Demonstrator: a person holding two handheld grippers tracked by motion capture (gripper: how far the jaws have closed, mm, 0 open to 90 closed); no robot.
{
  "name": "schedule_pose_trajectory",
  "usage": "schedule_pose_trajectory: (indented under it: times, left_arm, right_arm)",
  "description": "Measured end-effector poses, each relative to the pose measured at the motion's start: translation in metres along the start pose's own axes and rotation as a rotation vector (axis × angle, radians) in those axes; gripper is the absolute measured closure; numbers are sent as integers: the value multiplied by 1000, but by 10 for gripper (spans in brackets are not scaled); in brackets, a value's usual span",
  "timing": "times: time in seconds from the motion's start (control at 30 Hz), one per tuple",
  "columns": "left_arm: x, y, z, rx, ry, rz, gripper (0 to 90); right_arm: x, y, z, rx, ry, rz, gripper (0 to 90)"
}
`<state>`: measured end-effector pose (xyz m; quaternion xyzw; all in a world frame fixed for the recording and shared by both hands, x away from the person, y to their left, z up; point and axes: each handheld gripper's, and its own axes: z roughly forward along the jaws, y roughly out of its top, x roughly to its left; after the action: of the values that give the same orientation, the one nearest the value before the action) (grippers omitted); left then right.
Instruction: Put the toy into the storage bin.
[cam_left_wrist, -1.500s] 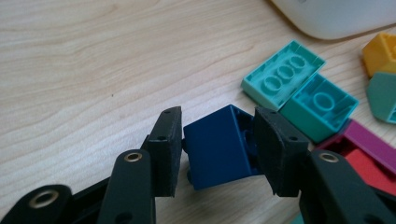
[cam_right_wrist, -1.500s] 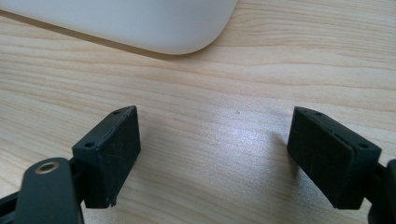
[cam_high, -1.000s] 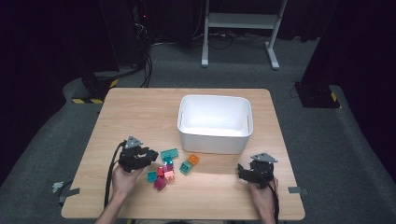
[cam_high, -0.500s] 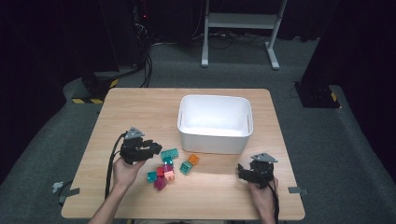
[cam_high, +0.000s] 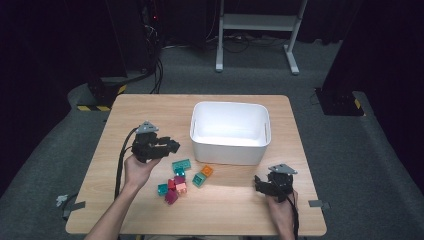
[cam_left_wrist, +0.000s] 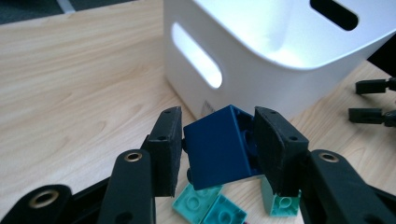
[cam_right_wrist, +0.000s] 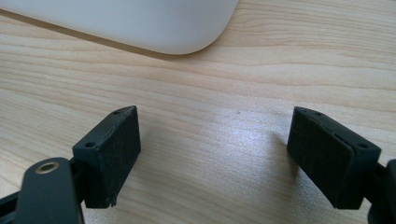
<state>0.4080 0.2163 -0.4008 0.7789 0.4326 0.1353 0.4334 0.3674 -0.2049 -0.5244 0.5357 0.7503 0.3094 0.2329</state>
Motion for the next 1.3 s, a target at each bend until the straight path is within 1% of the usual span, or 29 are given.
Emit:
schedule_pose_trajectory:
  times: [0.07, 0.13, 0.2, 0.27, 0.33, 0.37, 0.4, 0.47, 0.57, 0.6, 0.73, 0.77, 0.83, 0.87, 0.93, 1.0, 1.03, 1.2, 1.3]
  left_arm:
    - [0, 3, 0, -1, -2, 5, 532]
    - [-2, 14, 1, -6, -17, 13, 532]
    - [-2, 16, 2, -9, -23, 9, 532]
    - [-6, 27, 2, -18, -29, 23, 532]
    - [-7, 29, 3, -23, -31, 27, 532]
    - [-10, 36, 4, -23, -36, 43, 532]
    - [-10, 36, 4, -23, -36, 43, 532]
    - [-13, 44, 6, -27, -47, 51, 532]
    - [-16, 52, 9, -36, -58, 51, 532]
    - [-17, 55, 11, -39, -60, 60, 531]
    - [-19, 61, 15, -36, -67, 59, 531]
    - [-19, 64, 18, -38, -77, 53, 531]
    - [-20, 67, 21, -39, -87, 44, 531]
    - [-20, 67, 21, -39, -87, 44, 531]
    - [-22, 69, 26, -37, -98, 42, 531]
    - [-23, 70, 29, -24, -95, 51, 531]
    - [-24, 71, 31, -22, -96, 49, 530]
    - [-25, 74, 36, -26, -101, 47, 530]
    - [-27, 76, 38, -24, -101, 51, 529]
  right_arm:
    - [0, 0, 0, 0, 0, 0, 170]
    - [0, 0, 0, 0, 0, -1, 172]
    - [0, 0, 0, 0, 0, -1, 172]
    - [0, 0, 0, -1, 0, -2, 172]
    - [0, 0, 0, -1, 0, -2, 173]
    - [0, 0, 0, -1, 0, -2, 173]
    - [0, 0, 0, -1, 0, -2, 173]
    - [0, 0, 0, -1, 0, -3, 173]
    - [0, 0, 0, -1, 0, -3, 174]
    - [0, 0, 0, -1, 1, -3, 174]
    - [0, 0, 0, -1, 0, -4, 174]
    - [0, 0, 0, -1, 1, -3, 174]
    - [0, 0, 0, -1, 1, -3, 174]
    - [0, 0, 0, -2, 1, -4, 174]
    - [0, 0, 0, -2, 2, -3, 174]
    - [0, 0, 0, -1, 1, -4, 175]
    - [0, 0, 0, -1, 1, -4, 175]
    - [0, 0, 0, -1, 1, -4, 175]
    - [0, 0, 0, -2, 1, -5, 175]
